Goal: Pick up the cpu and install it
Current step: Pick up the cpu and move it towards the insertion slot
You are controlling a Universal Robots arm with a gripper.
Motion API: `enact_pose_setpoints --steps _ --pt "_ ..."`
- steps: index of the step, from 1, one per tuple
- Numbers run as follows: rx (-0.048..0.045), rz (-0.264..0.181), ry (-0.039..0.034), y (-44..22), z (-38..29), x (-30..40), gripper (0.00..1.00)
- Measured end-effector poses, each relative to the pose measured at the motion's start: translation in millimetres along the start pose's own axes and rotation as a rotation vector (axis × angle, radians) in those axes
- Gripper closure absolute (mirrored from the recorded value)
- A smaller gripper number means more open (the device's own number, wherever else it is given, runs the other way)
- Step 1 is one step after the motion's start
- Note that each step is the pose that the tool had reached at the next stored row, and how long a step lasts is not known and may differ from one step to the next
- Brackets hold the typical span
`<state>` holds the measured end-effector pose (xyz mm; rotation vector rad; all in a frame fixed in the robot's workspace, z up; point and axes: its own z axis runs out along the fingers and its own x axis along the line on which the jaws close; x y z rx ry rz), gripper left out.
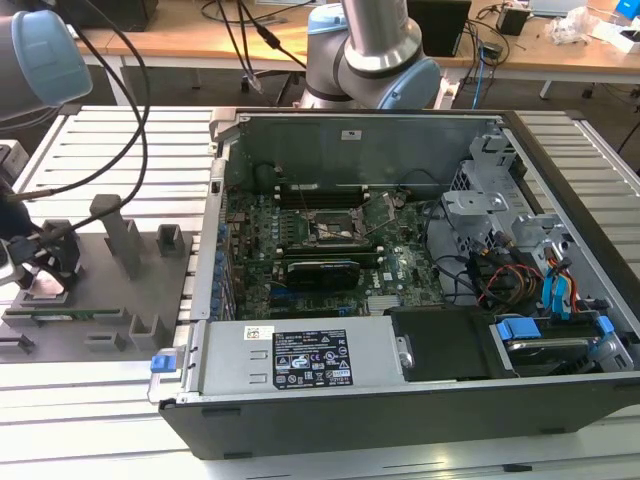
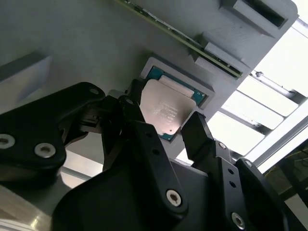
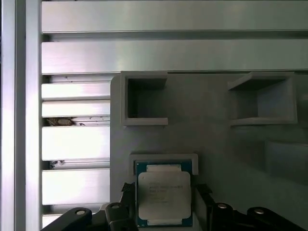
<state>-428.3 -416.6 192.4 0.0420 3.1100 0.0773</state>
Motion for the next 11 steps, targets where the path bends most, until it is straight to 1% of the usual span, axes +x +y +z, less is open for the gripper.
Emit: enact_pose_setpoints --steps 6,11 --pt "0.0001 -0.003 0.0004 0.5 3.2 -0.2 0.4" --pt "0.0 -0.004 0.0003 0.5 3.5 -0.2 0.4"
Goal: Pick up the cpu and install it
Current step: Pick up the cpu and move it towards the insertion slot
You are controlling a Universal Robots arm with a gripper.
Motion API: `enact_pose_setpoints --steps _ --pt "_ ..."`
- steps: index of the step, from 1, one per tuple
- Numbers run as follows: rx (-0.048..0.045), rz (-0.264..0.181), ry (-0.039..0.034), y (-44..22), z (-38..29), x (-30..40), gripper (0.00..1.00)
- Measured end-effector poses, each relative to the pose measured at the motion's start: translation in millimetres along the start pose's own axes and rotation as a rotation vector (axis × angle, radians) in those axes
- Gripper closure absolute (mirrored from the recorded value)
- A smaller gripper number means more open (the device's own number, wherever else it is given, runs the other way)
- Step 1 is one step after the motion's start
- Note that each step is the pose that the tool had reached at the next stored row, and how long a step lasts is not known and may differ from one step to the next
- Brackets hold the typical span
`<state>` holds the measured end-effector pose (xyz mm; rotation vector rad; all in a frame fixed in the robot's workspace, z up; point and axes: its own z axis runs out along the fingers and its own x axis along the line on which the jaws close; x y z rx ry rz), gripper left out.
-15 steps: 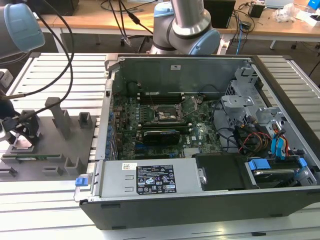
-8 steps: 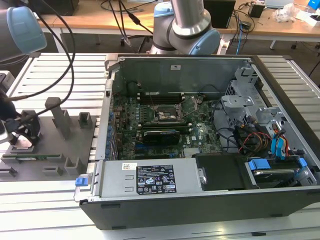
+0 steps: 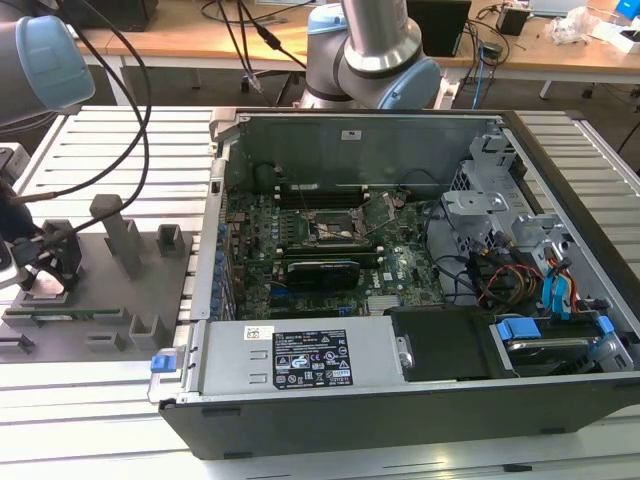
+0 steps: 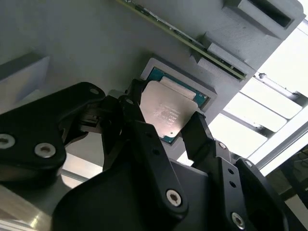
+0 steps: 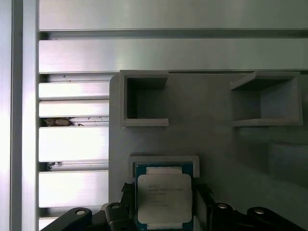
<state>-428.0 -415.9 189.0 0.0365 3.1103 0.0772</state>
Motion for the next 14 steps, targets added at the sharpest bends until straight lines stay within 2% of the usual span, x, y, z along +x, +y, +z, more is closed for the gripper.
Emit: enact_pose_setpoints --steps 4,6,14 --pt "0.0 0.0 0.0 0.0 0.0 0.0 0.4" --pt "0.0 0.0 0.0001 0.0 0.0 0.0 0.45" --pt "-0.0003 0.0 -0.0004 0.1 -1.1 -0.1 0.45"
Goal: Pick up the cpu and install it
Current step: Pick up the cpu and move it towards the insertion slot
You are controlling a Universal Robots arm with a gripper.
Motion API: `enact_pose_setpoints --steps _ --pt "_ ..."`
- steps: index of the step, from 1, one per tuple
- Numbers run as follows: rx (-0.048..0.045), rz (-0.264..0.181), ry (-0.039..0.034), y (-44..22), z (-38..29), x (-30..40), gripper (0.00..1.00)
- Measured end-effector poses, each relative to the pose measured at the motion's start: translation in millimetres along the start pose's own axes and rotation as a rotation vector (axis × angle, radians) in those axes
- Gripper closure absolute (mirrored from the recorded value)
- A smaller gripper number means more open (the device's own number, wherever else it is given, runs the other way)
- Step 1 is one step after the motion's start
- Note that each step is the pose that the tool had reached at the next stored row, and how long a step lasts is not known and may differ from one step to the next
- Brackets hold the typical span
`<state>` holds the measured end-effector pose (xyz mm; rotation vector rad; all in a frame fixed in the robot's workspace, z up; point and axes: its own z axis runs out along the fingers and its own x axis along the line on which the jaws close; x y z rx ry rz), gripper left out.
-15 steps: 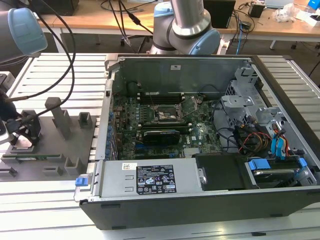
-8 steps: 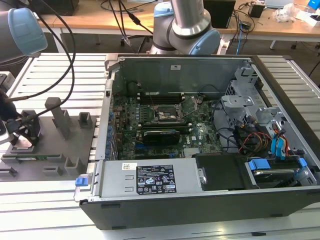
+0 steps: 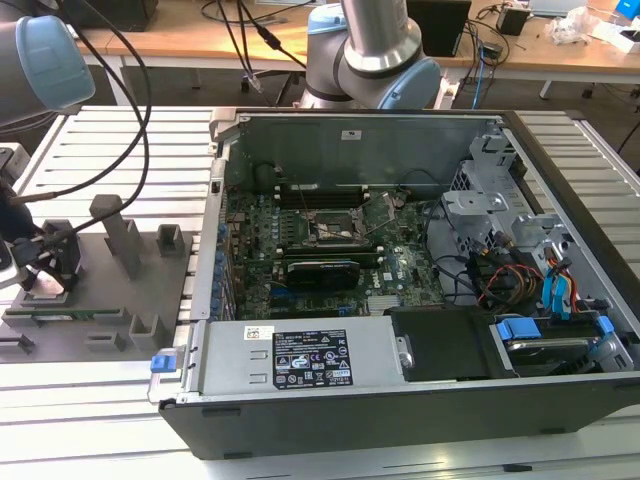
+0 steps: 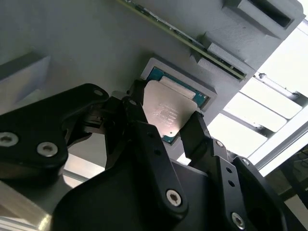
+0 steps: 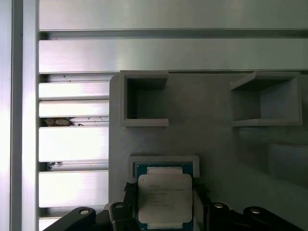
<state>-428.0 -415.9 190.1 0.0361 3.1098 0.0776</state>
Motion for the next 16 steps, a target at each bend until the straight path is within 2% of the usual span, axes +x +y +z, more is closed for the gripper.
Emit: enact_pose_setpoints --steps 7,16 --pt "0.0002 0.0 0.0004 0.6 -12.7 -0.3 0.45" --pt "0.0002 0.0 0.0004 2.0 -35.3 -1.0 0.45"
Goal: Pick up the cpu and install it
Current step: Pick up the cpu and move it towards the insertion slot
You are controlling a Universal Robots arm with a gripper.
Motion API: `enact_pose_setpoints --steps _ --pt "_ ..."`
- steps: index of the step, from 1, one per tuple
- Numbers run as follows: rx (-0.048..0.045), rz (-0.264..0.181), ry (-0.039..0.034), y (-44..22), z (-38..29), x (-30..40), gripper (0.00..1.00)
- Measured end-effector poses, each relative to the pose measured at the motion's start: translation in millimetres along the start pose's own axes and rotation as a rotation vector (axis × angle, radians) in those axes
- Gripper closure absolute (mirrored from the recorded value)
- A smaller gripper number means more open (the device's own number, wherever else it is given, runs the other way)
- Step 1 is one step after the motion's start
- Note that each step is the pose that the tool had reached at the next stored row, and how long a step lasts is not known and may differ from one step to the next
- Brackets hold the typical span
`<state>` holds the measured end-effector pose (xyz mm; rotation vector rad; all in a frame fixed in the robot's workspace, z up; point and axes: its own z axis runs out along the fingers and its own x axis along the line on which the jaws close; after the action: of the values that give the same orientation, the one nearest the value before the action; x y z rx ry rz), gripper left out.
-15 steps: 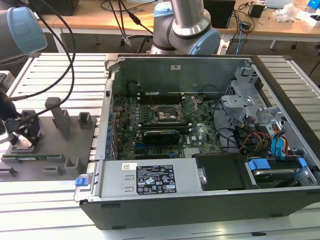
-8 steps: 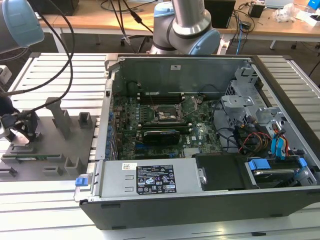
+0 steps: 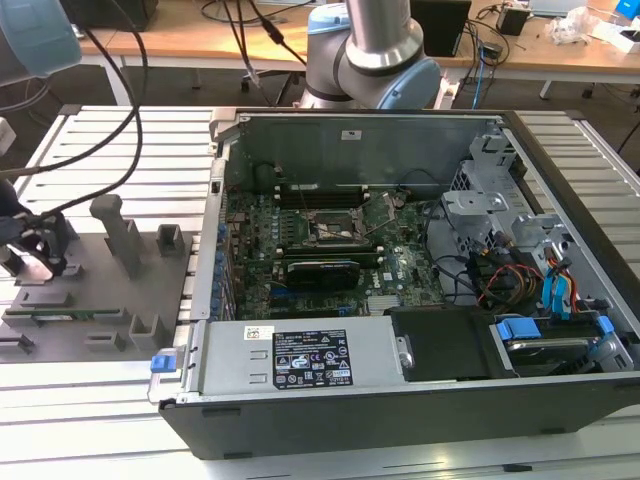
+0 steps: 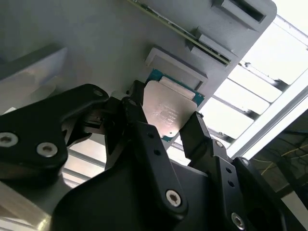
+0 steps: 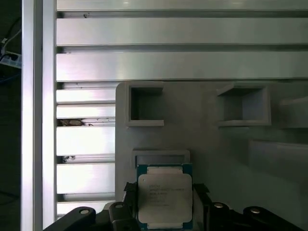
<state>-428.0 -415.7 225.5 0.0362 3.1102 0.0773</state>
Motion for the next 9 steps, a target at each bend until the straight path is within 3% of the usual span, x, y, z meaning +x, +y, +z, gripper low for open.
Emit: enact_pose_setpoints --steps 5,7,9 --pt "0.0 0.0 0.0 1.1 -13.7 -0.4 0.45" --pt "0.0001 0.0 -0.0003 2.2 -24.8 -0.7 0.45" --pt "0.0001 0.0 -0.0008 2.7 -26.9 -0.8 0.45"
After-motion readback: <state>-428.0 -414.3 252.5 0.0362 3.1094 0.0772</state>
